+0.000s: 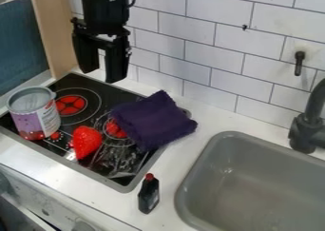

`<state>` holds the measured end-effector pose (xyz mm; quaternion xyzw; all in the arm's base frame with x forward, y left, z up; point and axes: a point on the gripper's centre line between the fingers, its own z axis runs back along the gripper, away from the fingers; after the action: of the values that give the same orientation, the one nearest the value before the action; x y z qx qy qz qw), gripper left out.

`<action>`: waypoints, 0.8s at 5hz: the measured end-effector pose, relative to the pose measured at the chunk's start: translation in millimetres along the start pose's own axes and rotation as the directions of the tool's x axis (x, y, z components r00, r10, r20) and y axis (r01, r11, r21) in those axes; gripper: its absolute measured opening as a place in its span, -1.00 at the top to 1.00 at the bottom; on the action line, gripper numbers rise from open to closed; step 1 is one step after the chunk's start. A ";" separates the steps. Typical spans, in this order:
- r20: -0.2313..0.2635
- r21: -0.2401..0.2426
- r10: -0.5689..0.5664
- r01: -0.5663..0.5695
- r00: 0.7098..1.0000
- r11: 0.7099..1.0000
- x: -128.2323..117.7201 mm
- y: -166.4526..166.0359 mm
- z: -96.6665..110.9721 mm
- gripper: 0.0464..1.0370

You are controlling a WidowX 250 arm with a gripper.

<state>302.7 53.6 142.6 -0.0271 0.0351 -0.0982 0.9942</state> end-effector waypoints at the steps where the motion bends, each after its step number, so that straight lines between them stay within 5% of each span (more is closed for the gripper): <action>1: -0.028 -0.012 0.002 -0.003 1.000 1.000 -0.4 0.1 -9.2 -0.93; 3: -0.010 0.031 -0.059 0.060 0.998 0.998 28.3 -13.1 -22.4 -0.93; 4: -0.047 0.031 -0.079 0.080 0.996 0.996 37.4 -19.1 -38.5 -0.93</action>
<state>332.7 25.8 103.0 -0.0097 0.0552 -0.1388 0.9887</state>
